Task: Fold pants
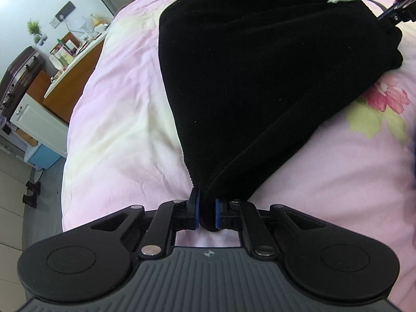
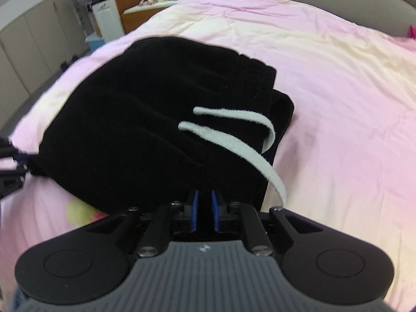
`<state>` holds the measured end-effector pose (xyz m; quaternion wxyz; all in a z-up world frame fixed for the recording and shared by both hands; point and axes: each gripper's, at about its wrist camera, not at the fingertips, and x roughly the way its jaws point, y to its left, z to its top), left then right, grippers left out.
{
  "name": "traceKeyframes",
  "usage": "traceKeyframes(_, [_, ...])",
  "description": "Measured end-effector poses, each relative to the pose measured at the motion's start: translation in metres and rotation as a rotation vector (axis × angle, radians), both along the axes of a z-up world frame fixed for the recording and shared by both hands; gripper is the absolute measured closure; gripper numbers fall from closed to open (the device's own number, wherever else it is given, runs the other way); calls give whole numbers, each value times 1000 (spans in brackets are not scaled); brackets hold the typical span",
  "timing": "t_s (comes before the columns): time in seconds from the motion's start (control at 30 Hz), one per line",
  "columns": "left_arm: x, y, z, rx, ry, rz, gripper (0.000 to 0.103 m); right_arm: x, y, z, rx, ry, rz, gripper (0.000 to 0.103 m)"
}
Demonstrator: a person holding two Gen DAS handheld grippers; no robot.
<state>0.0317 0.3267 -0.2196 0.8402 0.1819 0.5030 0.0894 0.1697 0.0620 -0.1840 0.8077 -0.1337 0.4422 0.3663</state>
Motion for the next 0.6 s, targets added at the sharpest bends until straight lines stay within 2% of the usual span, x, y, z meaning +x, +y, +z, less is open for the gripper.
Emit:
traceKeyframes(0.23, [0, -1, 18, 14, 80, -40, 88, 6, -7, 11, 16, 31, -23, 98])
traceKeyframes(0.27, [-2, -2, 23, 20, 91, -36, 83, 5, -10, 17, 13, 26, -25, 97])
traceKeyframes(0.3, [-4, -3, 29, 23, 99, -36, 82, 4, -14, 23, 9, 14, -25, 95])
traceKeyframes(0.33, [-6, -3, 36, 26, 106, -31, 82, 2, -18, 29, 6, 4, -24, 89])
traceKeyframes(0.4, [-11, -6, 61, 38, 55, -22, 81, -3, -29, 49, 19, -17, -22, 79])
traceKeyframes(0.43, [-13, -7, 76, 24, 24, -12, 77, -6, -34, 60, 30, -30, -25, 69])
traceKeyframes(0.53, [-16, -12, 128, -50, -98, 42, 69, -19, -49, 98, 71, -84, -35, 58])
traceKeyframes(0.6, [-16, -18, 164, -85, -199, 76, 60, -29, -57, 125, 98, -129, -48, 46])
